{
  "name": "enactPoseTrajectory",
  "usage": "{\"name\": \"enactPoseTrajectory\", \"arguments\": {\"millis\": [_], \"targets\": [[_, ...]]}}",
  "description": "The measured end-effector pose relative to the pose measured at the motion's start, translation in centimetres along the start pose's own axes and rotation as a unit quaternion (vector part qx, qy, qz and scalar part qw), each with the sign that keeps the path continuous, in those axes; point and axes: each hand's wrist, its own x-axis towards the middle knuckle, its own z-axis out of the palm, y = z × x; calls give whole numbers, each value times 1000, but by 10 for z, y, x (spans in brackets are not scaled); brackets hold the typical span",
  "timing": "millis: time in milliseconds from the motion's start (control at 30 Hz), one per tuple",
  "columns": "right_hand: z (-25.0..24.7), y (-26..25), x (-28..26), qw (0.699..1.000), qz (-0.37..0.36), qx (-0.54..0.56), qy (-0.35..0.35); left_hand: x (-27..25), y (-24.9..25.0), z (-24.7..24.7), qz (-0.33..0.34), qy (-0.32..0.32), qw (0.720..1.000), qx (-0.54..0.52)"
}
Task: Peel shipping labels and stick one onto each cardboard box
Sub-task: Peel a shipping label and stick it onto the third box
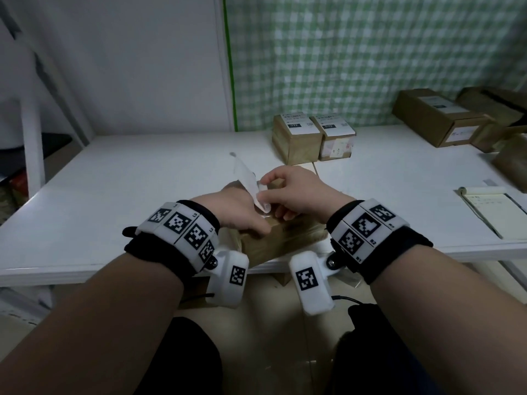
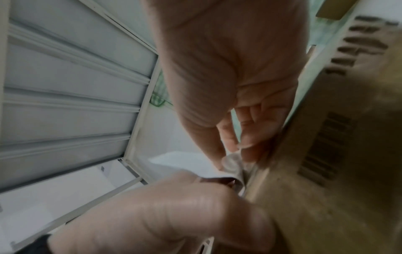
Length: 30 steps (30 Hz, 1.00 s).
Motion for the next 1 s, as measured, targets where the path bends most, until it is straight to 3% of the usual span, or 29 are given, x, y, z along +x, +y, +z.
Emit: {"name": "enactPoseTrajectory", "arguments": {"millis": [167,400,800,1000], "targets": [[3,-1,8,998,9,-57,8,16,-3,20,3,68,995,77],[2,-1,13,978,-41,-197,48,17,-2,29,-13,86,994,67],[-12,4,9,977,-52,-195,73,6,4,22,-37,48,993,103],[-34,20,13,979,-7,-174,105,5,7,22,-40,49,991,118]]}}
